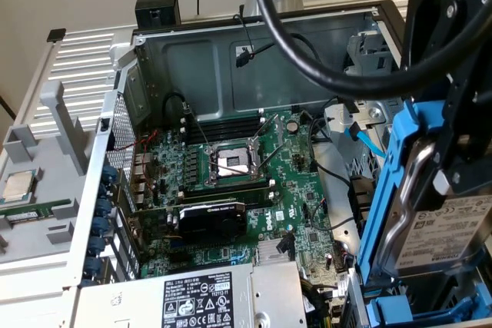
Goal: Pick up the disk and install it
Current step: 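Insert the disk into the insertion slot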
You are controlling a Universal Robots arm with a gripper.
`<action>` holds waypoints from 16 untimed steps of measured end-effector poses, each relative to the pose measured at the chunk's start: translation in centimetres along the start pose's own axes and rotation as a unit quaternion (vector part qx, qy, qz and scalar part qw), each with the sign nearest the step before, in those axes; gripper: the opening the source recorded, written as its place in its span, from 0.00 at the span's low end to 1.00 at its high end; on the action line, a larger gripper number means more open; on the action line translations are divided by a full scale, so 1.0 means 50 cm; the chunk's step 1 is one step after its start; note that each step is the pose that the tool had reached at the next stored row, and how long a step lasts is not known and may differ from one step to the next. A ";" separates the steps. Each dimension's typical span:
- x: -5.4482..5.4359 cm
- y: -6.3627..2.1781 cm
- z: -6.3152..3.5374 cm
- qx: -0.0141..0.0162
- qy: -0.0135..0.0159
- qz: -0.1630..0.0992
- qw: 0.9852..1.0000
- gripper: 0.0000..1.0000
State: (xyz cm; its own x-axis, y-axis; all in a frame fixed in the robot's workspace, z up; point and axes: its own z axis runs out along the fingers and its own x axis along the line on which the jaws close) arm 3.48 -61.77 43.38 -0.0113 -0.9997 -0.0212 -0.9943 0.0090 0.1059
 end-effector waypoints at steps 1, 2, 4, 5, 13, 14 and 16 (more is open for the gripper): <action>0.000 0.000 0.001 0.000 0.000 0.000 1.000 0.37; 0.000 0.000 0.002 0.000 0.000 0.000 1.000 0.37; 0.000 -0.001 0.002 0.000 0.000 0.000 1.000 0.37; 0.000 -0.001 0.002 -0.001 0.000 0.000 1.000 0.37; 0.000 -0.004 0.002 -0.001 0.000 0.000 1.000 0.37; 0.000 -0.004 0.002 -0.001 0.000 0.000 1.000 0.37; 0.001 -0.004 0.002 -0.001 0.000 0.000 1.000 0.37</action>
State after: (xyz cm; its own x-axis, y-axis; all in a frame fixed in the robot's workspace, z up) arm 3.69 -61.80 43.25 -0.0114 -0.9997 -0.0214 -0.9941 0.0091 0.1078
